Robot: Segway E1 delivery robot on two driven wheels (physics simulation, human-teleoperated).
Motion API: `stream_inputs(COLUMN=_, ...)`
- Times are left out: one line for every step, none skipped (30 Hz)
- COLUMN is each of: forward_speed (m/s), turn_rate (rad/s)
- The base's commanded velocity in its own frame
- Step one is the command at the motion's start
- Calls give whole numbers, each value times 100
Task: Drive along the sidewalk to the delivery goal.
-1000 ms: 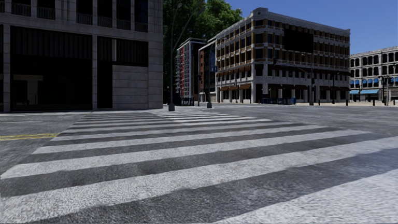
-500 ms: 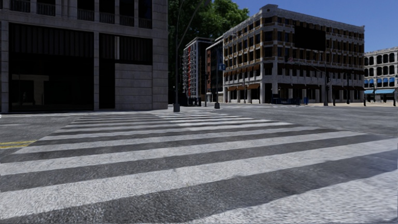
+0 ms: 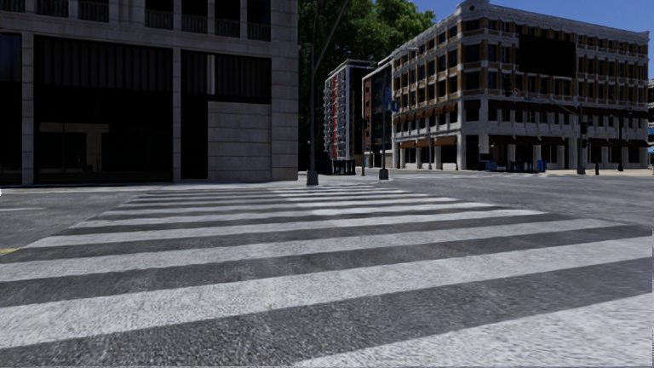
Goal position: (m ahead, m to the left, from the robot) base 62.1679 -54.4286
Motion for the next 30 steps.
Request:
stream_inputs(forward_speed=200, turn_rate=28)
stream_inputs(forward_speed=200, turn_rate=28)
stream_inputs(forward_speed=200, turn_rate=28)
stream_inputs(forward_speed=200, turn_rate=28)
stream_inputs(forward_speed=200, turn_rate=28)
stream_inputs(forward_speed=200, turn_rate=28)
stream_inputs(forward_speed=200, turn_rate=28)
stream_inputs(forward_speed=200, turn_rate=28)
stream_inputs(forward_speed=200, turn_rate=28)
stream_inputs(forward_speed=200, turn_rate=28)
stream_inputs(forward_speed=200, turn_rate=28)
stream_inputs(forward_speed=200, turn_rate=28)
stream_inputs(forward_speed=200, turn_rate=28)
stream_inputs(forward_speed=200, turn_rate=28)
stream_inputs(forward_speed=200, turn_rate=28)
stream_inputs(forward_speed=200, turn_rate=28)
stream_inputs(forward_speed=200, turn_rate=28)
stream_inputs(forward_speed=200, turn_rate=28)
stream_inputs(forward_speed=200, turn_rate=28)
stream_inputs(forward_speed=200, turn_rate=28)
stream_inputs(forward_speed=200, turn_rate=28)
stream_inputs(forward_speed=200, turn_rate=28)
stream_inputs(forward_speed=200, turn_rate=28)
stream_inputs(forward_speed=200, turn_rate=28)
stream_inputs(forward_speed=200, turn_rate=28)
stream_inputs(forward_speed=200, turn_rate=28)
stream_inputs(forward_speed=200, turn_rate=28)
stream_inputs(forward_speed=200, turn_rate=28)
stream_inputs(forward_speed=200, turn_rate=28)
stream_inputs(forward_speed=200, turn_rate=28)
